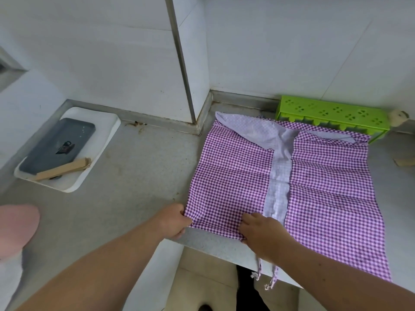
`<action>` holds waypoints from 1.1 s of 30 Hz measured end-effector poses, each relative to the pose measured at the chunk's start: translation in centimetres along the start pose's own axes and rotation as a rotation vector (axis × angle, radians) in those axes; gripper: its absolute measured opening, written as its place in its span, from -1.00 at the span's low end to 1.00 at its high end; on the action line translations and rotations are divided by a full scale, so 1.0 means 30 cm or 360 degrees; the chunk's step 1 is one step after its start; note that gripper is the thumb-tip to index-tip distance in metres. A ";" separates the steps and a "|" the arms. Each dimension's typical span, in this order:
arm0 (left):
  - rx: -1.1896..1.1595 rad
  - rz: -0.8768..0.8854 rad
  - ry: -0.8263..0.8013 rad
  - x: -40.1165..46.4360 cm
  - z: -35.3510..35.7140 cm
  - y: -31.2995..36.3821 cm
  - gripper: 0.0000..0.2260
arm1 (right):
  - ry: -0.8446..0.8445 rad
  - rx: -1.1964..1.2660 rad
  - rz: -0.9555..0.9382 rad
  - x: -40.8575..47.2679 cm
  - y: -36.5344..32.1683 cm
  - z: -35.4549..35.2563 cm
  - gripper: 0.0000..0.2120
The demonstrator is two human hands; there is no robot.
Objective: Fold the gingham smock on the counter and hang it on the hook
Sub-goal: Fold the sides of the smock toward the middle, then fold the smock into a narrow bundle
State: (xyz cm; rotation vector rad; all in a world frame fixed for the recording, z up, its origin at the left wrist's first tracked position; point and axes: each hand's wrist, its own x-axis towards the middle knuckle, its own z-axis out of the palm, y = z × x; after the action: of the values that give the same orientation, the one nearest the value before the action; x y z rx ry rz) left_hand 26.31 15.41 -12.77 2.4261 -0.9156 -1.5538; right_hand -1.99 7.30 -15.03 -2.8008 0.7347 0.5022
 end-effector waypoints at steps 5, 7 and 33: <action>-0.0142 -0.0019 0.0135 -0.037 -0.035 -0.008 -0.88 | 0.0005 0.0072 0.0024 -0.007 -0.003 -0.009 -0.75; -0.0178 -0.0036 0.0135 -0.037 -0.043 -0.019 -0.88 | -0.0004 0.0077 0.0040 -0.011 -0.007 -0.013 -0.75; 0.2445 0.0792 0.0169 -0.031 0.277 0.221 -0.44 | -0.0086 0.0334 0.0982 -0.502 0.238 0.142 -0.67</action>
State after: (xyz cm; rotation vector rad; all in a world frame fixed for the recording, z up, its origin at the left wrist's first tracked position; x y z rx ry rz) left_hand 16.11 12.31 -13.23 2.3363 -3.1256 -0.4034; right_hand -19.09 8.94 -14.12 -2.3222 1.5457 0.5498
